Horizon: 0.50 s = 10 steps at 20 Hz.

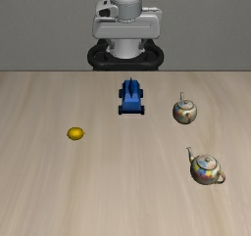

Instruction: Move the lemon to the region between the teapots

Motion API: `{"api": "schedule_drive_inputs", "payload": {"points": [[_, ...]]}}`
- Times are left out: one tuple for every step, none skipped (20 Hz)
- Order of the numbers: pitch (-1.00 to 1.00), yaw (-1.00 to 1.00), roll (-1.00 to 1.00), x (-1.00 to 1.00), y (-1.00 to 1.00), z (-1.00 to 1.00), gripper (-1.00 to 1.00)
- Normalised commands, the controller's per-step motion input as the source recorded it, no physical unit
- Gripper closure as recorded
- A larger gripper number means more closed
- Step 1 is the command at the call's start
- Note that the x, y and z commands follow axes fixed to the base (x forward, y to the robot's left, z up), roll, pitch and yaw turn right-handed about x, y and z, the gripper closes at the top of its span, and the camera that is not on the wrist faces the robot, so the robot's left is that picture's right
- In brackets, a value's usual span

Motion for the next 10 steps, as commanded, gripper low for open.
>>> {"api": "schedule_drive_inputs", "payload": {"points": [[0.00, 0.00, 0.00, 0.00, -1.00, 0.00, -1.00], [0.00, 0.00, 0.00, 0.00, -1.00, 0.00, -1.00], [0.00, 0.00, 0.00, 0.00, -1.00, 0.00, -1.00], [0.00, 0.00, 0.00, 0.00, -1.00, 0.00, -1.00], [0.00, 0.00, 0.00, 0.00, -1.00, 0.00, -1.00], [0.00, 0.00, 0.00, 0.00, -1.00, 0.00, -1.00], [0.00, 0.00, 0.00, 0.00, -1.00, 0.00, -1.00], [0.00, 0.00, 0.00, 0.00, -1.00, 0.00, -1.00], [0.00, 0.00, 0.00, 0.00, -1.00, 0.00, -1.00], [0.00, 0.00, 0.00, 0.00, -1.00, 0.00, -1.00]]}}
